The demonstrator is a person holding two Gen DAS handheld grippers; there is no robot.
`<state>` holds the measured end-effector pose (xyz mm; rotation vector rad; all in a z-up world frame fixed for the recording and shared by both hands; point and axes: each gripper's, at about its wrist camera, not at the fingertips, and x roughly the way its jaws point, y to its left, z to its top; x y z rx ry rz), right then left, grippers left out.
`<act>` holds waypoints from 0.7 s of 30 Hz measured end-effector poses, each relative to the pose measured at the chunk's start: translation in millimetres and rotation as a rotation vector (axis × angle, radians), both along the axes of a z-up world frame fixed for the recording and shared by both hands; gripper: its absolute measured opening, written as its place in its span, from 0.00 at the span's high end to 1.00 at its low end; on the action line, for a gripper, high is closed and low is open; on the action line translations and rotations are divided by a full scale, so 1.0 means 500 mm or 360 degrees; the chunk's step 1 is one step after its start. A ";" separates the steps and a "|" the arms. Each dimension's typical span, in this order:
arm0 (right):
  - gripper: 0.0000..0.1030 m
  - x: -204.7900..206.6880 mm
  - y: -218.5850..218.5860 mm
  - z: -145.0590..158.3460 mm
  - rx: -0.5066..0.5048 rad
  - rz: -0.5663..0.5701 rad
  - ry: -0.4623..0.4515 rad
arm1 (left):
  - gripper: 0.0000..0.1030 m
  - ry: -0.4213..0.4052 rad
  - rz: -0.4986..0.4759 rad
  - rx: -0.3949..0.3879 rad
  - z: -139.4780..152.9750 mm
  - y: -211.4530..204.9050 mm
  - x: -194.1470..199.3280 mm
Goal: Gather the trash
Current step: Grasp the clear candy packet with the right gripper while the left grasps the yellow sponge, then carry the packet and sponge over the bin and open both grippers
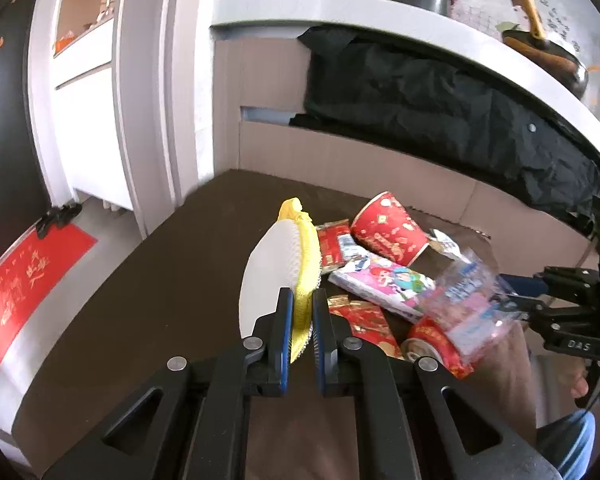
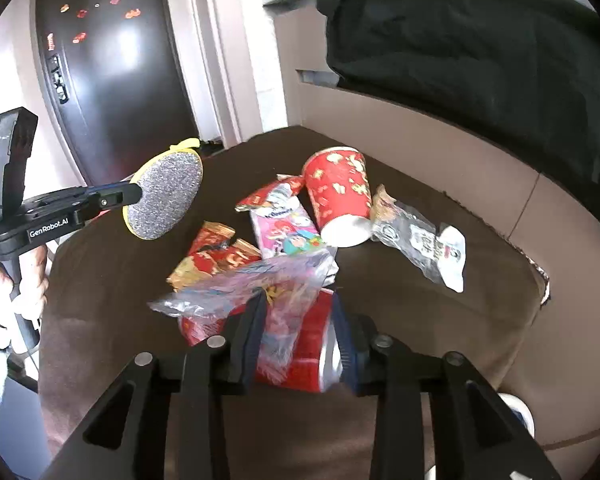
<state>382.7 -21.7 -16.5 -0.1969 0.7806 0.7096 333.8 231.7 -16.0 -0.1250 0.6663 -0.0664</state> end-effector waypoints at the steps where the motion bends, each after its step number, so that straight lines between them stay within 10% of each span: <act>1: 0.70 -0.004 0.002 0.002 -0.0013 0.0002 -0.0021 | 0.91 -0.0013 -0.0007 0.0010 0.004 -0.006 -0.005; 4: 0.94 -0.015 0.000 0.009 -0.0050 -0.0022 -0.0079 | 0.91 -0.0042 -0.0023 0.0009 0.014 -0.022 -0.021; 21: 0.96 -0.101 -0.235 0.180 0.0120 -0.0417 -0.0310 | 0.91 -0.0189 -0.0375 -0.0122 0.164 -0.287 -0.079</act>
